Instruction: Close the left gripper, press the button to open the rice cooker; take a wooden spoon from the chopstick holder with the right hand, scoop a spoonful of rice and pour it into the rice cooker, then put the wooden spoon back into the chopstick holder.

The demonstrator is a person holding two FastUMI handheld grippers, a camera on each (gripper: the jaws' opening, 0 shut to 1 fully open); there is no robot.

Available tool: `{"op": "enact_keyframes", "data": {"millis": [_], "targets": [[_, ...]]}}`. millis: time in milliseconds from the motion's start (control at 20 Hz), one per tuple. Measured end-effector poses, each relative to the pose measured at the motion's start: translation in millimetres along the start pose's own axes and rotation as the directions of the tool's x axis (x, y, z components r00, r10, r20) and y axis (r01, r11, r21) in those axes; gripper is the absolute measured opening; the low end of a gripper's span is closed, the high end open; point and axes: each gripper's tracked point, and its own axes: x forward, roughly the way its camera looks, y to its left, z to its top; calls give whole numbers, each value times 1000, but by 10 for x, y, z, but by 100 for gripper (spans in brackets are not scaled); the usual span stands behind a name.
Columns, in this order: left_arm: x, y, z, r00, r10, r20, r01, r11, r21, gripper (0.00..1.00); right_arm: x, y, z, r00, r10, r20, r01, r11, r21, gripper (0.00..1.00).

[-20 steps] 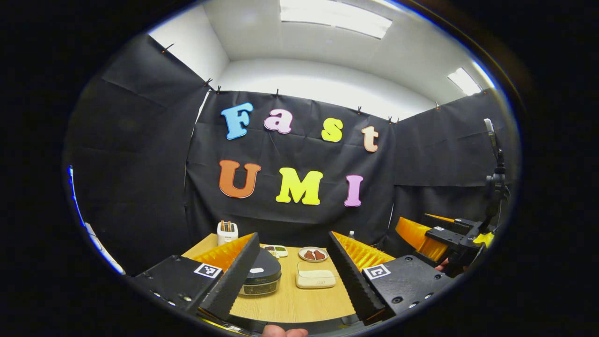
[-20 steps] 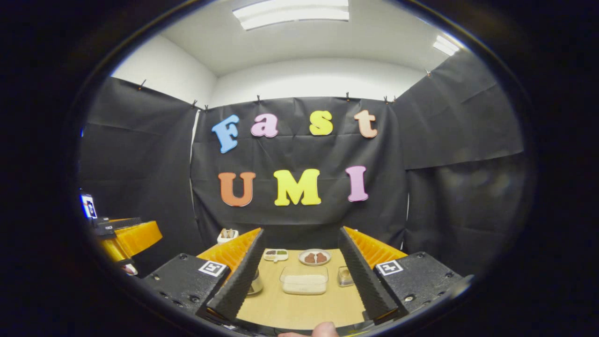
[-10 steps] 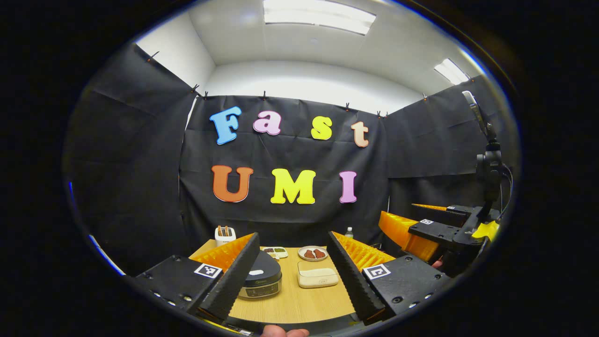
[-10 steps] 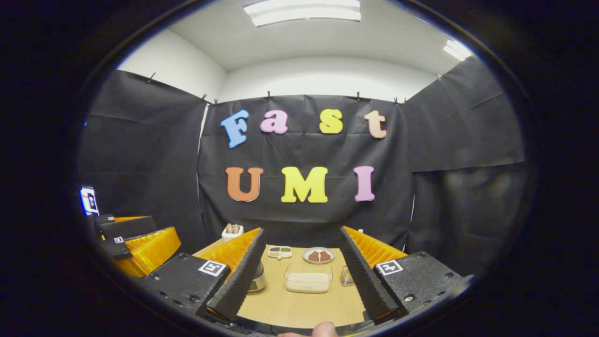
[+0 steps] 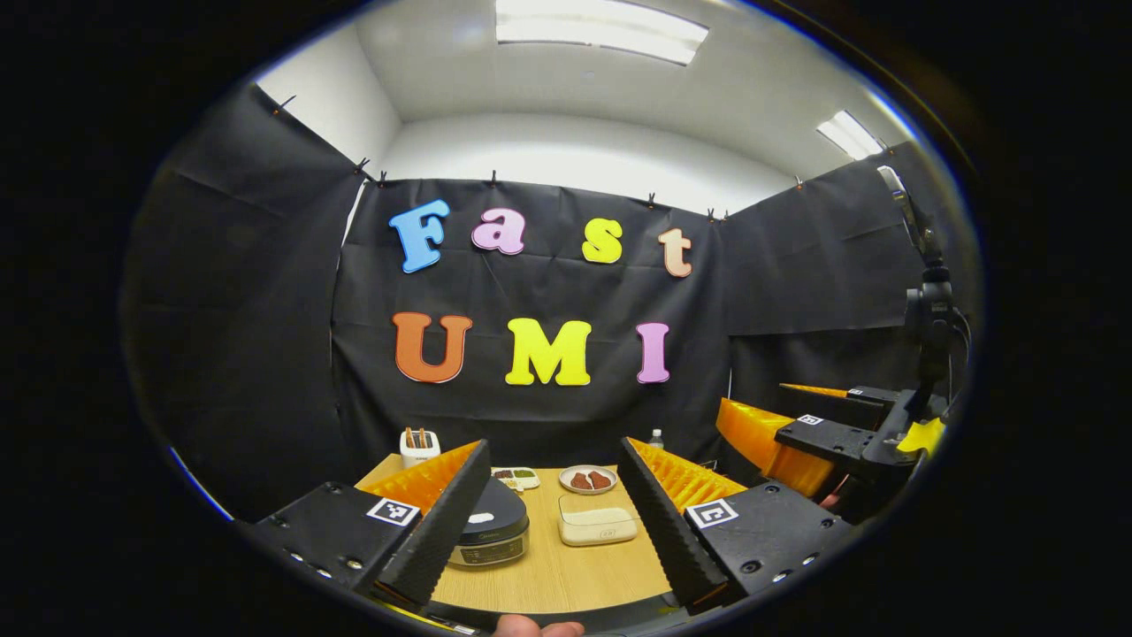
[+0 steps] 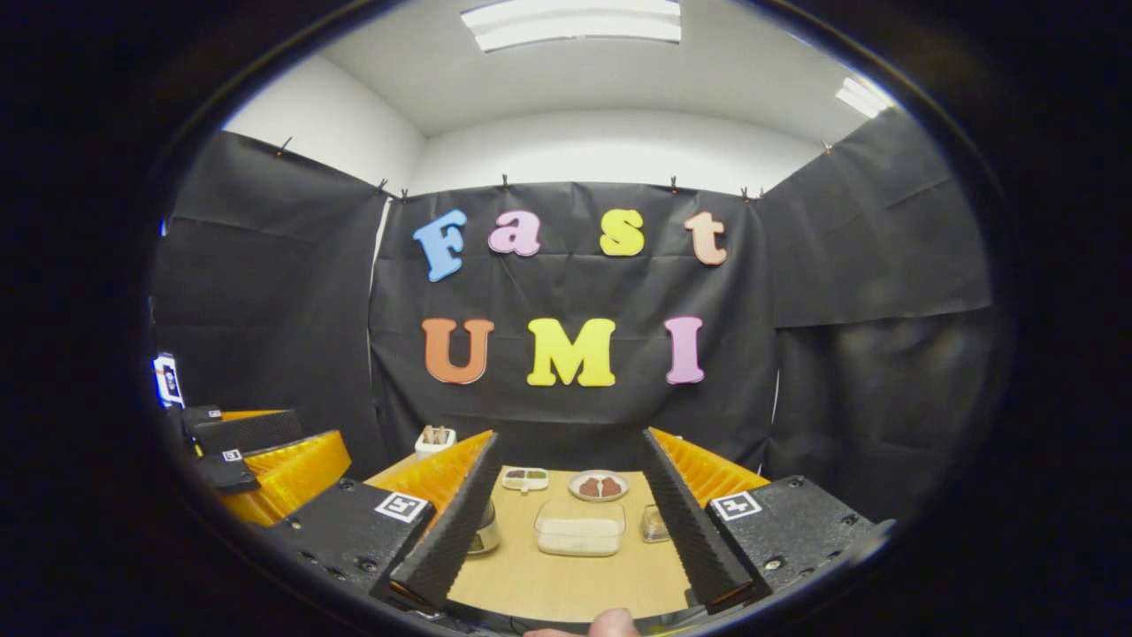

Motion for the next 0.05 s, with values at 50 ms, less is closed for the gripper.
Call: {"op": "enact_keyframes", "data": {"millis": [50], "targets": [[14, -14, -7, 1000, 1, 0, -1, 1000, 0, 94, 6, -23, -12, 1000, -2, -3, 2, 1000, 2, 99]]}}
